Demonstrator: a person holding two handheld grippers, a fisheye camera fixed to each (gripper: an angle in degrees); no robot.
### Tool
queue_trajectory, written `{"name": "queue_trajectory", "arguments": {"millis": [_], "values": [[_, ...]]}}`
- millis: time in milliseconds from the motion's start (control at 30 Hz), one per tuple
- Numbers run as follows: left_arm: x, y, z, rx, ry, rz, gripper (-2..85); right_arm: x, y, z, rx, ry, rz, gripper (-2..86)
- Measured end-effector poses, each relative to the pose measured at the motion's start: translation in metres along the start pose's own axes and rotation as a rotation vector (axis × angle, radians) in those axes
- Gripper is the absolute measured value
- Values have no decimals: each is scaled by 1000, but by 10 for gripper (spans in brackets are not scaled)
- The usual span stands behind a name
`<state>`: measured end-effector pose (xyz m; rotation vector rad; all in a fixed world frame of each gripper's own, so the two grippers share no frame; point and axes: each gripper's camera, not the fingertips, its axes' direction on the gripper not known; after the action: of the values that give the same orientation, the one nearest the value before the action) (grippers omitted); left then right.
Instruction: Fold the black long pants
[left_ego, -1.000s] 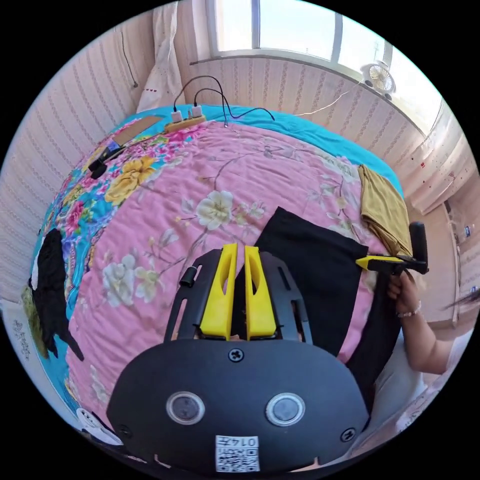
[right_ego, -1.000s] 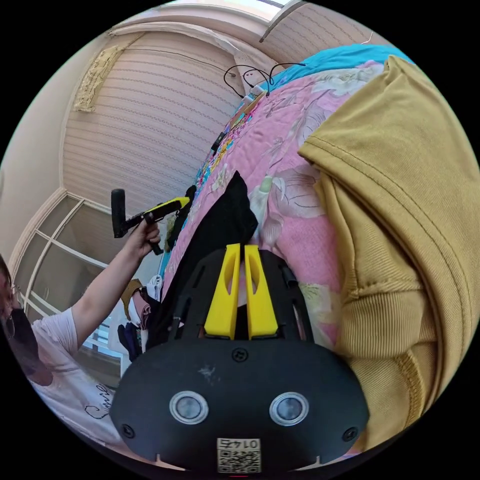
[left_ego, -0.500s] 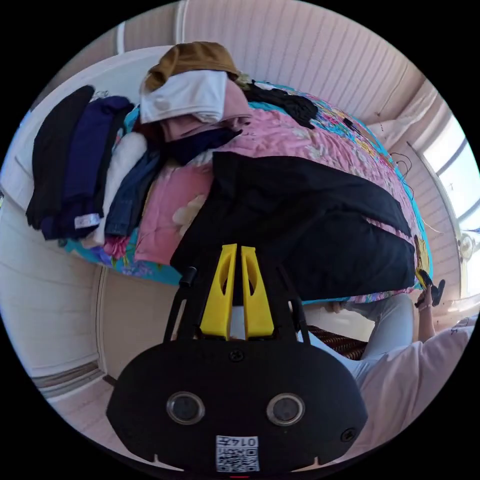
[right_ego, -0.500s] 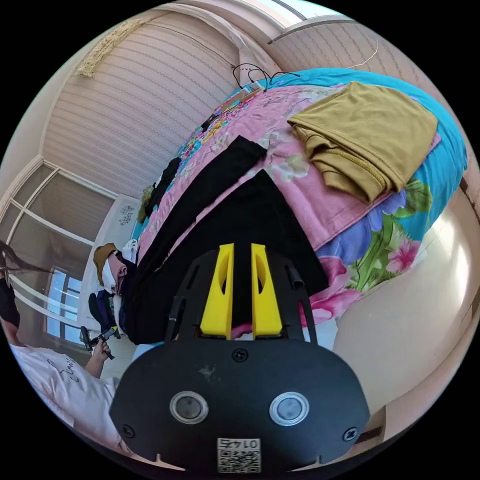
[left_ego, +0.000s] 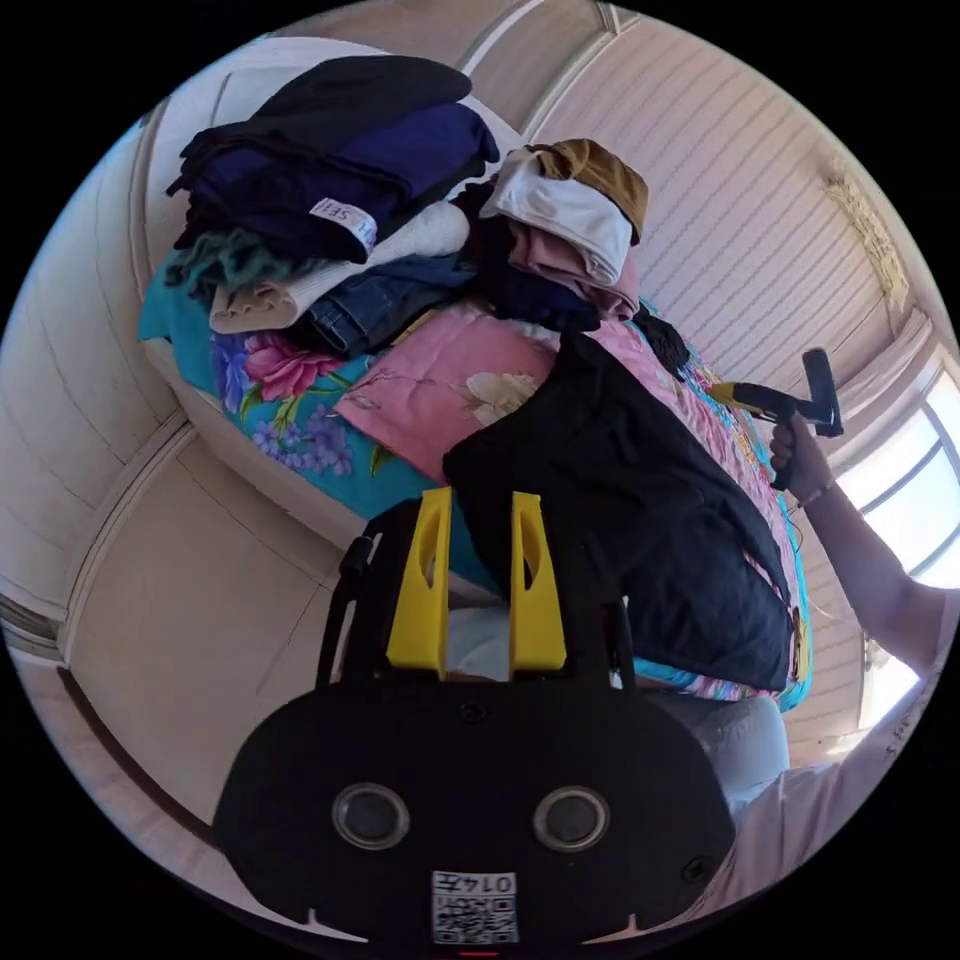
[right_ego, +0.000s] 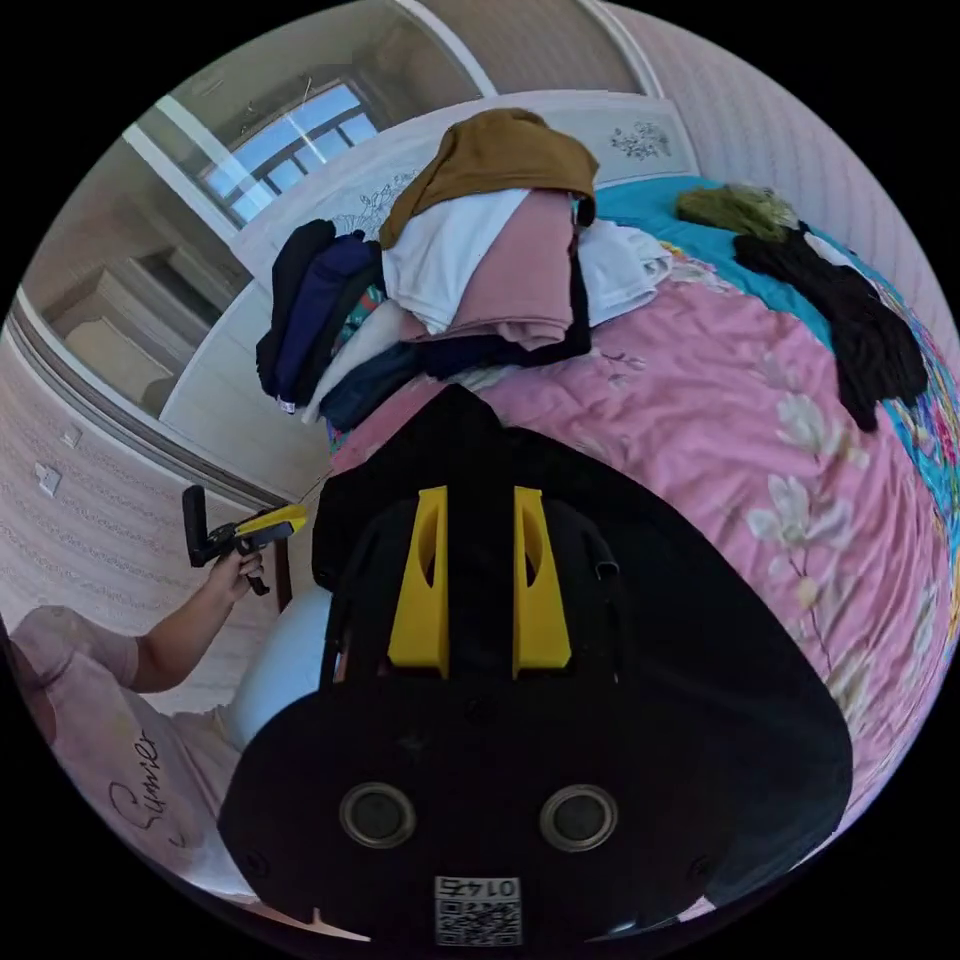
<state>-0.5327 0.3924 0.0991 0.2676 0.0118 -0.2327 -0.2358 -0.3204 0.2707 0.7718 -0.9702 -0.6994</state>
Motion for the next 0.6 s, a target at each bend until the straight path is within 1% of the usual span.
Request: {"name": "queue_trajectory", "arguments": {"millis": [67,100,167,200,233,267,333,400,467,533,600], "values": [[-23,2,5,4,35,-27,97,-28,-61,101,-116,37,-30,111],[-29,3,8,-7,35,-30,96,-33,-72,124,-140,58,-31,112],[-54,4,15,-48,76,-59,86,-52,-103,203,-218,115,-30,107],[-60,5,17,-58,99,-70,82,-55,-109,221,-238,125,-27,103],[-73,6,19,-67,161,-75,66,-63,-117,252,-271,123,-43,89],[-83,8,19,-65,183,-82,45,-70,-123,277,-301,112,-73,67],[-96,9,16,-60,196,-72,13,-81,-128,303,-311,145,-110,20],[-106,10,7,-39,201,-66,-1,-97,-133,310,-236,182,-157,8],[-120,12,-12,18,211,-61,-7,-123,-143,316,-170,159,-237,6],[-131,13,-19,24,239,-59,-9,-141,-145,327,-211,103,-294,12],[-140,15,-22,18,246,-46,-10,-154,-134,332,-223,99,-349,37]]}}
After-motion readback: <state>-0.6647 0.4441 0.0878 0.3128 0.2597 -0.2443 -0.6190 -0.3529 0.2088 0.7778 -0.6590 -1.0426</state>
